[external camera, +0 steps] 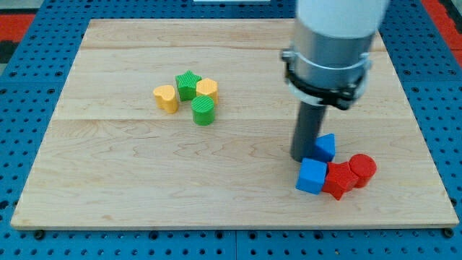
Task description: Move the arm to the bottom center of the board
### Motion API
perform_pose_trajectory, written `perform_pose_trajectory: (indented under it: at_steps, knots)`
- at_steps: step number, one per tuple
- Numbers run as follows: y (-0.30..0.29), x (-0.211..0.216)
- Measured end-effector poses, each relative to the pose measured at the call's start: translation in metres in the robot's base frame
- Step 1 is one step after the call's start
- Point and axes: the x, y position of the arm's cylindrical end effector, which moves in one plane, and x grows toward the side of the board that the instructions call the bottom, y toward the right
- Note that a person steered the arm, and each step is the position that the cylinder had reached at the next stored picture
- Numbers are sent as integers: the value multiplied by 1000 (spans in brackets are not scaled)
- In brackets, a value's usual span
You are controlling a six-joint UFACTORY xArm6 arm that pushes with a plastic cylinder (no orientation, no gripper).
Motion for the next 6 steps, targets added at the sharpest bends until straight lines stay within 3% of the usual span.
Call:
perform_pose_trajectory:
  at_steps: [2, 4, 5, 6]
  knots:
    - [11, 32]
    - [-3, -4]
    - [-68, 7]
    - [-108, 44]
